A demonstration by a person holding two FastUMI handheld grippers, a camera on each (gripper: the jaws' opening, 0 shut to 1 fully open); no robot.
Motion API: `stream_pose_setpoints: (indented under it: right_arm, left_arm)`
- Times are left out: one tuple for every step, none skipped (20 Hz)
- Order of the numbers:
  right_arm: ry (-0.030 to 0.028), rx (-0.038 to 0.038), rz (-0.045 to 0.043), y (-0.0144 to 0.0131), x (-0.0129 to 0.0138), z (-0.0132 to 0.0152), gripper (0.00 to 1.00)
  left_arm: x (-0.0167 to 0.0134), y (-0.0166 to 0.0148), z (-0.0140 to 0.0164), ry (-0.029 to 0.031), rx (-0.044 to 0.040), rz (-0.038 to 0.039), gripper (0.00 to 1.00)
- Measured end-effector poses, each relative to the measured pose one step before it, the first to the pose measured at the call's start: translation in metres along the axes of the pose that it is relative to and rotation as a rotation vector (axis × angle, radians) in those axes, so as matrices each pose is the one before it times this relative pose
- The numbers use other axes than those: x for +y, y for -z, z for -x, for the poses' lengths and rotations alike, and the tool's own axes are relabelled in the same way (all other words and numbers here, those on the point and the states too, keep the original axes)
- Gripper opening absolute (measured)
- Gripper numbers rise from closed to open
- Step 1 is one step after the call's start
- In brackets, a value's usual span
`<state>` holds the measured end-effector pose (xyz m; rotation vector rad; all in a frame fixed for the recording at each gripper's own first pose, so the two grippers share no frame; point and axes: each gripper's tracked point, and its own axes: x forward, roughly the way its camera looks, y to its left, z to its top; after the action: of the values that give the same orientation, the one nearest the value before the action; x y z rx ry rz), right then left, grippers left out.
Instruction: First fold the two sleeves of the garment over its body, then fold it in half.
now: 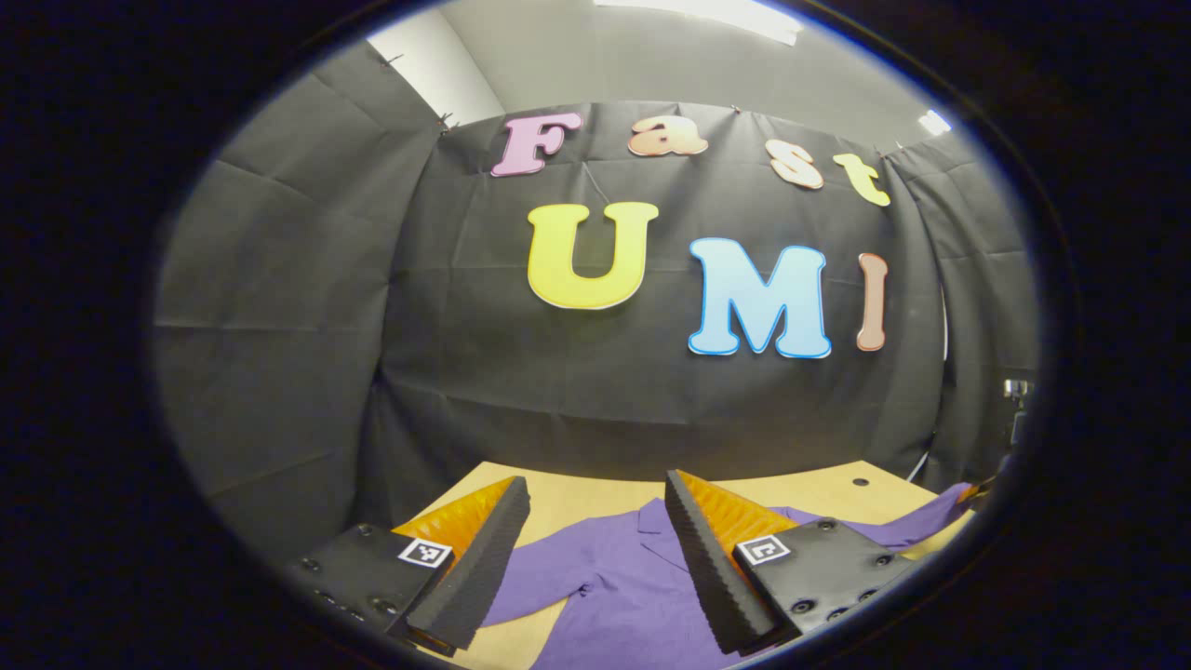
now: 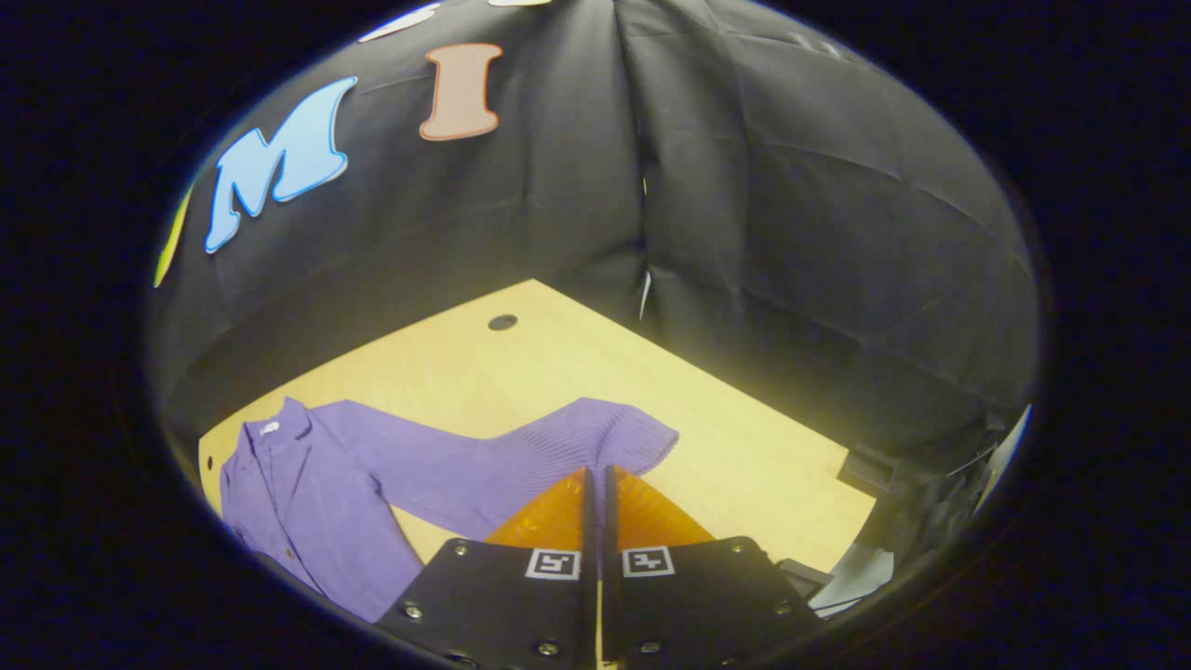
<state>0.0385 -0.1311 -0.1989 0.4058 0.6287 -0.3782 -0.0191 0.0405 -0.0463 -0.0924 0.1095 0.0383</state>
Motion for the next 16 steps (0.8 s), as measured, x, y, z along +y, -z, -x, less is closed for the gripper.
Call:
stream_pose_setpoints:
  right_arm:
    - [-0.01310,-0.01562,0.00628,-0.00526,0.00890,0.00291,0.02]
    - [-0.01450,-0.01992,0.01056,-0.00915,0.00978,0.00291,0.02]
    - [-0.01780,-0.02094,0.01151,-0.00790,0.01076,0.00127,0.02]
    - [-0.01908,-0.01862,0.01282,-0.01083,0.01376,0.00333,0.02]
    - [-0.02220,-0.01800,0.01278,-0.00863,0.01274,0.00131,0.02]
    - [-0.02483,-0.01679,0.01577,-0.01022,0.01546,0.00091,0.02]
    - [-0.01998,-0.01529,0.01524,-0.00696,0.01431,-0.00057,0.02]
    - [-0.02256,-0.00900,0.01490,-0.00686,0.01624,-0.00145,0.02]
    - [-0.02066,-0.01102,0.01103,-0.00479,0.01484,-0.00200,0.02]
    - [-0.02158,-0.00884,0.01339,-0.00549,0.01558,-0.00155,0.02]
    - [-0.02115,-0.00745,0.01501,-0.00321,0.01428,-0.00198,0.02]
    - [-0.02288,-0.00437,0.01416,-0.00327,0.01531,-0.00181,0.02]
    - [-0.02704,-0.00571,0.01229,-0.00306,0.01721,-0.00203,0.02]
    - [-0.02497,-0.00456,0.01293,-0.00285,0.01597,-0.00229,0.02]
    - [-0.02389,-0.00473,0.01290,-0.00113,0.01537,-0.00299,0.02]
    - [-0.02145,-0.00272,0.01118,-0.00163,0.01442,-0.00303,0.02]
  left_arm:
    - [0.00208,0.00085,-0.00148,0.01124,-0.00085,0.00086,0.94]
    - [0.00141,0.00127,-0.00131,0.00977,-0.00105,0.00126,0.94]
    - [0.00072,0.00046,-0.00179,0.00685,0.00022,0.00266,0.94]
    - [0.00150,0.00088,-0.00117,0.00531,0.00038,0.00383,0.94]
    - [0.00200,0.00112,-0.00022,0.00246,0.00076,0.00320,0.94]
    - [0.00123,0.00064,0.00090,-0.00036,0.00009,0.00134,0.94]
    - [0.00255,0.00082,0.00164,-0.00123,-0.00033,0.00014,0.94]
    - [0.00289,-0.00003,0.00215,-0.00209,0.00059,-0.00010,0.94]
    - [0.00121,-0.00153,0.00019,-0.00441,-0.00208,0.00055,0.94]
    - [0.00131,-0.00115,0.00011,-0.00517,-0.00390,0.00265,0.94]
    - [0.00251,-0.00058,0.00174,-0.00597,-0.00043,0.00413,0.94]
    - [0.00286,-0.00029,0.00231,-0.00611,-0.00101,0.00498,0.94]
    - [0.00284,0.00084,0.00368,-0.00817,-0.00041,0.00273,0.94]
    - [0.00477,0.00183,0.00426,-0.00987,0.00219,-0.00038,0.94]
    - [0.00443,0.00163,0.00410,-0.00894,0.00397,-0.00156,0.94]
    - [0.00326,-0.00051,0.00208,-0.00959,0.00364,-0.00060,0.94]
